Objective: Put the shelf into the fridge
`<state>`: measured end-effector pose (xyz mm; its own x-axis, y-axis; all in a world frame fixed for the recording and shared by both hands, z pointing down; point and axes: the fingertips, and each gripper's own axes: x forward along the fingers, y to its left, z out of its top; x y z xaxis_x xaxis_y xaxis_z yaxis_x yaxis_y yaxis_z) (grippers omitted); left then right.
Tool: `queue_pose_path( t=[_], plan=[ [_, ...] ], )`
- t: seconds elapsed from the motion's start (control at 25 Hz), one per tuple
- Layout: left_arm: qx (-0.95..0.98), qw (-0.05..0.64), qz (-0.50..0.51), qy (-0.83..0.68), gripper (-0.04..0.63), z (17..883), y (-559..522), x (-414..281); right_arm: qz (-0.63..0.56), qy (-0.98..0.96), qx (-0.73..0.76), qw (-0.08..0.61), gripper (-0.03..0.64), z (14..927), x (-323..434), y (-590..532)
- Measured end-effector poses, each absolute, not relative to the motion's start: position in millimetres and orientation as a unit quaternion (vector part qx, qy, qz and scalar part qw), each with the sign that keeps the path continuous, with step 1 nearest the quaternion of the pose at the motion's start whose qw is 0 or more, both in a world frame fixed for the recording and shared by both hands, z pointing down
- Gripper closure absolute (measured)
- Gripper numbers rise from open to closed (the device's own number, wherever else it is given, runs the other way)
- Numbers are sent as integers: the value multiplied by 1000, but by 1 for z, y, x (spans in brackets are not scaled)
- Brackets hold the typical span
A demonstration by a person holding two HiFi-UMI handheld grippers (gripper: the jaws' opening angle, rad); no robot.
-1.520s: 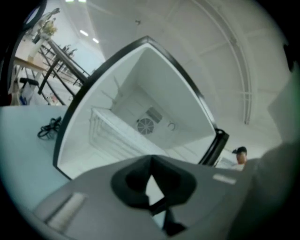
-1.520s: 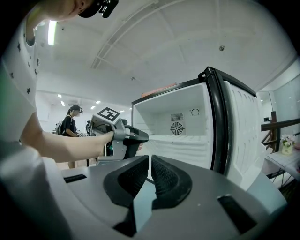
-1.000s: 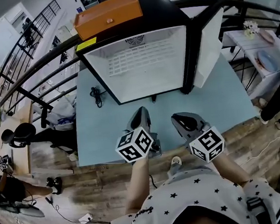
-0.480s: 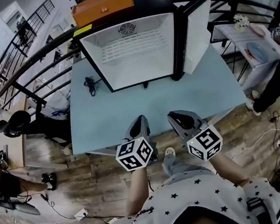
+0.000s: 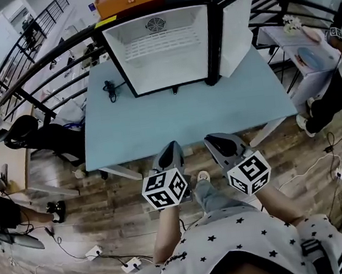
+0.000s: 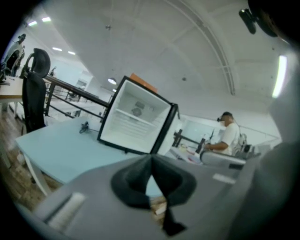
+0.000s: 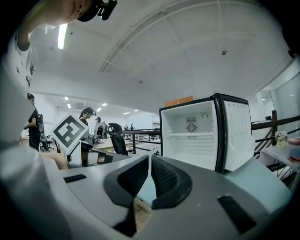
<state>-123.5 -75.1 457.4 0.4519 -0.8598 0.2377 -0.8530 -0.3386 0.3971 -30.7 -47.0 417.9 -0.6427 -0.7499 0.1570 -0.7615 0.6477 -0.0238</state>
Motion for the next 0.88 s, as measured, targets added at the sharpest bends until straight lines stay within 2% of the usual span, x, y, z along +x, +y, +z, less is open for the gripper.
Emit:
queue_pose_path(
  t=[0.36,0.88],
  plan=[
    [823,240,0,-515,592,466,-30,-118,38,-904,419,72,586,421,-27,-6],
    [821,235,3,-520,592,464,-24,-115,31,-907,415,72,597,421,-30,2]
  ],
)
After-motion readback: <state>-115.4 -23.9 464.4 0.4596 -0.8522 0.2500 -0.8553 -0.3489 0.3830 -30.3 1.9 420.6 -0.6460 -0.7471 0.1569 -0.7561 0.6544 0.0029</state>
